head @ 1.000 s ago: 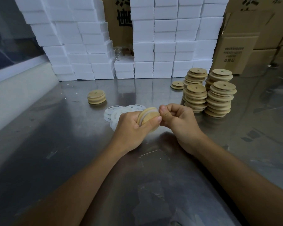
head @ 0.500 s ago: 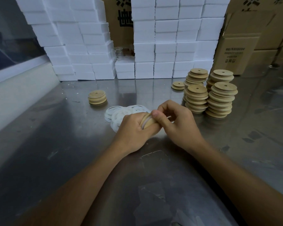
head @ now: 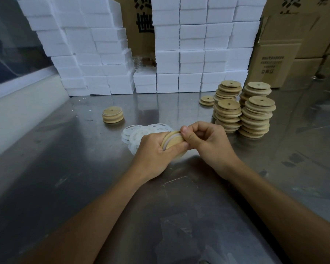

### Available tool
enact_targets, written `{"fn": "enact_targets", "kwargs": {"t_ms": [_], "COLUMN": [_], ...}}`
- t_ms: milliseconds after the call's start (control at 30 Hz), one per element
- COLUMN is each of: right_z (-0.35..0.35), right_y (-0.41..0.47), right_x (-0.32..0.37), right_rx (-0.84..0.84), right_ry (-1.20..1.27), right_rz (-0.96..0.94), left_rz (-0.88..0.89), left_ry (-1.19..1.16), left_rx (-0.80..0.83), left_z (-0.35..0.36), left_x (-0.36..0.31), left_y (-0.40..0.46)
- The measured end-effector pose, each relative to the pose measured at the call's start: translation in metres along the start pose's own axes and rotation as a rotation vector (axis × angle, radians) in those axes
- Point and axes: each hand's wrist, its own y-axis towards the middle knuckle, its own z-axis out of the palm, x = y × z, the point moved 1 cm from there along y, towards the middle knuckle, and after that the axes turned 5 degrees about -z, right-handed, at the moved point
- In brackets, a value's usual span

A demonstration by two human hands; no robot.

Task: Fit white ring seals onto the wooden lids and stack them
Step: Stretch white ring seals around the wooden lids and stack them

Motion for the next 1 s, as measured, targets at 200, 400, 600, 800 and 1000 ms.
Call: {"fn": "enact_targets", "kwargs": {"t_ms": [200, 400, 600, 800, 1000], "right_z": [0.002, 0.001, 0.001, 0.003, -0.007], "right_y": [-0.001, 0.001, -0.001, 0.001, 0.006], "right_x": [-0.002, -0.003, -0.003, -0.005, -0.004], "right_rx": [0.016, 0.014, 0.026, -0.07, -0.234], "right_ry": [0.056, 0.236, 0.098, 0.132, 0.271], "right_rz": [0.091, 0.185, 0.12, 0.227, 0.344], "left_rz": [-0.003, -0.004, -0.027, -0.006, -0.064], "left_ry": [0.002, -0.069, -0.138, -0.072, -0.087], "left_rx": [0.009, -0.005, -0.047, -0.028, -0.03], "left_z": [0.001, 0.001, -0.001, 0.002, -0.001], "left_x": [0.001, -0.001, -0.003, -0.006, -0.003], "left_y": [0.0, 0.002, 0.001, 0.001, 0.001]}}
